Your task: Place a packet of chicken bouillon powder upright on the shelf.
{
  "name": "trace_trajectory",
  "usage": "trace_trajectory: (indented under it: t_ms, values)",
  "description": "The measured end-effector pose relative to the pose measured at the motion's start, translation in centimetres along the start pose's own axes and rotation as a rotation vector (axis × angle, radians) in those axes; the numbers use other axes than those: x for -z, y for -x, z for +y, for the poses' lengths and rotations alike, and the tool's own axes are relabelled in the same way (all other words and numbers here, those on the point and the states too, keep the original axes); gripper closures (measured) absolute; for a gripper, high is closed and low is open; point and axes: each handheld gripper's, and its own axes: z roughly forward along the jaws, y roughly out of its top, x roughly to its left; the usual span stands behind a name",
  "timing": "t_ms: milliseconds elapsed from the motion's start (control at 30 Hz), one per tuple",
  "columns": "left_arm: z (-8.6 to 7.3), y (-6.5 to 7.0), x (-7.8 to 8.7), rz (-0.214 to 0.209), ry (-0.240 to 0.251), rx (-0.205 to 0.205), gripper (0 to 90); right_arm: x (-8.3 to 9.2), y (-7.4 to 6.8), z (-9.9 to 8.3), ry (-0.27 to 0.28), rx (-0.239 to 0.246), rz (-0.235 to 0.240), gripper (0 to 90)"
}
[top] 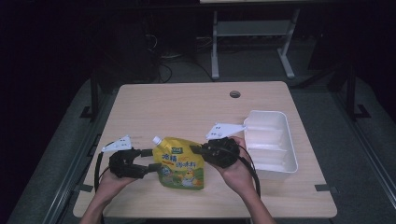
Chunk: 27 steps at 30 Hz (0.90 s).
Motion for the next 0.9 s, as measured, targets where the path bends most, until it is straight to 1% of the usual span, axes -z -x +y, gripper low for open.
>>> trace_trajectory:
  t_ms: [33, 67, 133, 167, 233, 267, 300, 367, 433, 500, 567, 600, 633, 667, 700, 733, 767, 800, 900]
  values:
    - [0.0, 0.1, 0.0, 0.001, -0.003, -0.011, 25.9, 0.0, 0.0, 0.0, 0.0, 0.0, 0.0, 89.7]
    - [-0.1, 0.2, -0.1, 0.012, -0.016, -0.023, 24.0, 0.1, -0.3, 0.3, -0.001, 0.022, 0.024, 89.7]
    - [-0.2, 0.2, -0.1, 0.013, -0.017, -0.029, 23.1, 0.1, -0.5, 0.3, -0.001, 0.027, 0.029, 89.7]
    - [-0.3, 0.3, -0.2, 0.009, -0.028, -0.029, 22.5, 0.2, -0.7, 0.2, 0.001, 0.041, 0.036, 89.7]
    - [-0.5, 0.4, -0.4, 0.008, -0.03, -0.036, 21.3, 0.1, -0.8, 0.1, 0.01, 0.048, 0.05, 89.7]
    - [-0.6, 0.5, -0.6, -0.012, -0.032, -0.039, 21.6, 0.1, -0.8, 0.1, 0.014, 0.05, 0.054, 89.7]
    - [-0.6, 0.5, -0.6, -0.012, -0.032, -0.039, 21.7, 0.1, -0.8, 0.1, 0.014, 0.05, 0.054, 89.7]
    - [-0.6, 0.6, -0.9, -0.013, -0.034, -0.044, 21.7, 0.1, -0.8, 0.0, 0.02, 0.062, 0.086, 89.6]
    - [-0.4, 0.7, -1.3, -0.048, -0.023, -0.033, 22.4, 0.1, -1.0, -0.1, 0.015, 0.082, 0.117, 89.6]
    - [-0.3, 0.8, -1.4, -0.055, -0.021, -0.032, 22.7, 0.1, -1.0, -0.1, 0.014, 0.087, 0.122, 89.6]
    - [-0.3, 0.7, -1.7, -0.079, -0.021, -0.027, 24.1, 0.2, -0.9, -0.2, 0.012, 0.098, 0.143, 89.6]
    - [-0.4, 0.7, -1.8, -0.09, -0.021, -0.022, 25.4, 0.2, -0.9, -0.2, 0.011, 0.099, 0.15, 89.5]
    - [-0.4, 0.7, -1.8, -0.104, -0.022, -0.019, 31.1, 0.2, -0.8, -0.3, 0.011, 0.095, 0.153, 89.5]
    - [-0.5, 0.7, -1.9, -0.118, -0.024, -0.02, 31.1, 0.2, -0.8, -0.3, 0.011, 0.095, 0.153, 89.5]
    - [-0.6, 0.7, -2.0, -0.127, -0.028, -0.026, 34.7, 0.2, -0.7, -0.3, 0.013, 0.093, 0.151, 89.5]
    - [-0.6, 0.9, -2.1, -0.132, -0.034, -0.04, 43.1, 0.1, -0.5, -0.4, 0.015, 0.088, 0.144, 89.5]
    - [-0.7, 0.9, -2.0, -0.143, -0.03, -0.048, 47.0, 0.1, -0.5, -0.4, 0.016, 0.086, 0.142, 89.5]
    - [-0.7, 0.9, -2.0, -0.143, -0.03, -0.048, 51.7, 0.1, -0.5, -0.4, 0.016, 0.086, 0.142, 89.5]
    - [-0.9, 0.9, -1.8, -0.153, -0.014, -0.041, 59.3, 0.1, -0.5, -0.5, 0.016, 0.087, 0.137, 89.4]
